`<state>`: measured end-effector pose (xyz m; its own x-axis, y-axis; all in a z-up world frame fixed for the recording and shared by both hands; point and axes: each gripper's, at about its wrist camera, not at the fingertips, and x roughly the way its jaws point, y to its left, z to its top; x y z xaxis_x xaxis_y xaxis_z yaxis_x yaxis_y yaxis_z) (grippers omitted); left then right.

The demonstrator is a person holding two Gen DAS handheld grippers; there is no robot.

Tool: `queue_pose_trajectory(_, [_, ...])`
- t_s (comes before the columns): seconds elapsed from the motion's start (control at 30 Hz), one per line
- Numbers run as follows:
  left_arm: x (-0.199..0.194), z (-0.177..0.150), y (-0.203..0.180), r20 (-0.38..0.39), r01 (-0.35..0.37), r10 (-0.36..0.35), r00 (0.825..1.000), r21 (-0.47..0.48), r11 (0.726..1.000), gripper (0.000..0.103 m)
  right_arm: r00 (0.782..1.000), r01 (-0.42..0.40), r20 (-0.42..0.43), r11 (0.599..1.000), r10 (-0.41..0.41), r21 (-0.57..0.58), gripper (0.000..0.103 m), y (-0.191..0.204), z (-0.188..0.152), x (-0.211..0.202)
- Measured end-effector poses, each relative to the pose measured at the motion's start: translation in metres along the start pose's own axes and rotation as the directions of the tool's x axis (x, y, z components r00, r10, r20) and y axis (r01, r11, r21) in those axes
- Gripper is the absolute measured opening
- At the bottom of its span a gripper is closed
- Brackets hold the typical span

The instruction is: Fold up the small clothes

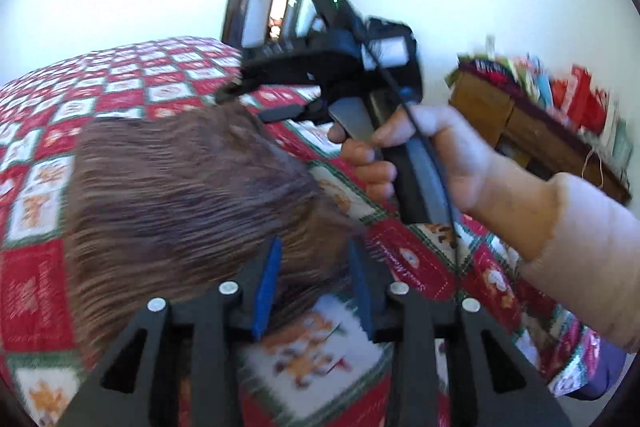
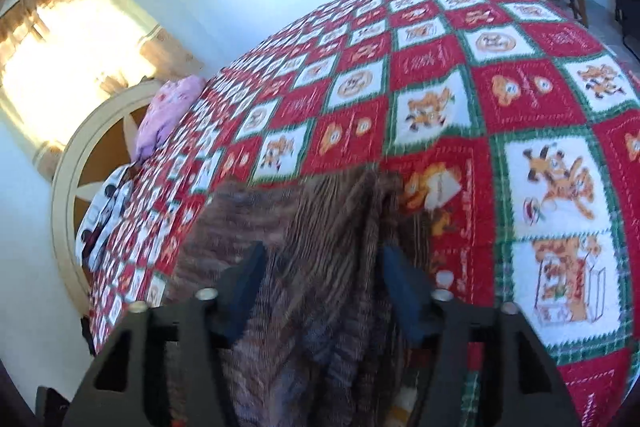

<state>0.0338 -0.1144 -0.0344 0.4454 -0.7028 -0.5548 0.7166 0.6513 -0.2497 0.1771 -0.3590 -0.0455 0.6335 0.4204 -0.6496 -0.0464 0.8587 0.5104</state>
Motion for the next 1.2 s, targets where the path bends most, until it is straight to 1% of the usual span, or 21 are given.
queue_pose_trajectory(0.1, [-0.019,-0.002,0.017,0.044,-0.035,0.037,0.998,-0.053,0.998,0.041,0.999,0.023,-0.029,1.0,-0.023,0.016,0.067,0.0,0.008,0.022])
queue_pose_trajectory(0.13, [-0.025,-0.001,0.024,0.061,-0.049,0.053,0.997,-0.073,0.996,0.045,0.998,0.041,-0.039,0.999,-0.041,-0.003,0.048,0.005,0.008,0.031])
queue_pose_trajectory(0.2, [-0.035,0.001,0.039,0.085,-0.086,0.096,0.992,-0.116,0.99,0.051,0.99,0.13,-0.042,0.988,-0.134,-0.08,0.015,0.017,0.005,0.041])
queue_pose_trajectory(0.23, [-0.036,0.002,0.045,0.09,-0.103,0.115,0.989,-0.131,0.986,0.052,0.989,0.148,-0.004,0.982,-0.15,-0.12,0.013,0.025,0.002,0.036])
queue_pose_trajectory(0.3, [-0.035,0.004,0.06,0.095,-0.141,0.158,0.983,-0.164,0.976,0.052,0.984,0.173,0.079,0.965,-0.16,-0.196,0.012,0.038,-0.004,0.02])
queue_pose_trajectory(0.37, [-0.031,0.003,0.071,0.08,-0.18,0.198,0.977,-0.189,0.965,0.052,0.975,0.205,0.127,0.953,-0.181,-0.223,0.012,0.04,-0.008,0.01])
queue_pose_trajectory(0.43, [-0.016,0.005,0.077,0.038,-0.224,0.236,0.971,-0.191,0.956,0.052,0.972,0.229,0.108,0.946,-0.209,-0.23,0.012,0.032,-0.01,0.014])
queue_pose_trajectory(0.5, [0.005,0.006,0.08,-0.022,-0.294,0.295,0.955,-0.179,0.939,0.052,0.953,0.303,0.081,0.914,-0.292,-0.271,0.014,0.021,-0.015,0.03])
queue_pose_trajectory(0.57, [0.021,0.002,0.084,-0.09,-0.309,0.298,0.95,-0.174,0.935,0.052,0.936,0.351,0.121,0.903,-0.331,-0.249,0.029,0.018,-0.016,0.022])
queue_pose_trajectory(0.6, [0.027,0.0,0.084,-0.114,-0.307,0.291,0.95,-0.172,0.936,0.055,0.918,0.392,0.149,0.894,-0.367,-0.218,0.036,0.017,-0.017,0.013])
queue_pose_trajectory(0.63, [0.03,-0.002,0.085,-0.133,-0.312,0.292,0.947,-0.17,0.935,0.058,0.894,0.438,0.187,0.88,-0.407,-0.183,0.037,0.019,-0.017,0.0])
queue_pose_trajectory(0.67, [0.028,-0.004,0.084,-0.132,-0.318,0.298,0.945,-0.172,0.932,0.06,0.883,0.45,0.224,0.878,-0.411,-0.162,0.037,0.023,-0.02,-0.015])
queue_pose_trajectory(0.73, [0.026,-0.004,0.086,-0.126,-0.321,0.302,0.945,-0.175,0.931,0.072,0.898,0.406,0.256,0.899,-0.359,-0.162,0.037,0.035,-0.034,-0.043])
queue_pose_trajectory(0.83, [0.027,-0.008,0.094,-0.135,-0.315,0.292,0.947,-0.212,0.925,0.075,0.931,0.317,0.254,0.923,-0.26,-0.217,0.037,0.058,-0.062,-0.067])
queue_pose_trajectory(0.93, [0.027,-0.009,0.091,-0.138,-0.329,0.306,0.942,-0.198,0.923,0.076,0.97,0.235,0.147,0.913,-0.196,-0.334,0.036,0.083,-0.096,-0.06])
queue_pose_trajectory(0.97, [0.026,-0.01,0.089,-0.141,-0.337,0.314,0.939,-0.194,0.921,0.076,0.972,0.232,0.119,0.903,-0.202,-0.361,0.033,0.086,-0.104,-0.052])
queue_pose_trajectory(1.0, [0.024,-0.012,0.088,-0.142,-0.34,0.316,0.938,-0.193,0.921,0.076,0.969,0.246,0.096,0.891,-0.226,-0.381,0.021,0.085,-0.112,-0.046])
queue_pose_trajectory(1.03, [0.02,-0.014,0.086,-0.143,-0.341,0.317,0.938,-0.192,0.92,0.076,0.965,0.261,0.076,0.884,-0.252,-0.388,0.014,0.081,-0.119,-0.043])
queue_pose_trajectory(1.07, [0.016,-0.019,0.083,-0.144,-0.34,0.316,0.938,-0.191,0.921,0.076,0.958,0.279,0.042,0.881,-0.285,-0.383,0.012,0.072,-0.126,-0.039])
queue_pose_trajectory(1.1, [0.012,-0.023,0.081,-0.143,-0.34,0.317,0.938,-0.187,0.922,0.076,0.957,0.276,0.026,0.884,-0.288,-0.378,0.005,0.065,-0.131,-0.039])
queue_pose_trajectory(1.2, [-0.002,-0.035,0.074,-0.129,-0.336,0.317,0.94,-0.174,0.926,0.076,0.959,0.274,0.036,0.888,-0.281,-0.368,0.0,0.048,-0.142,-0.053])
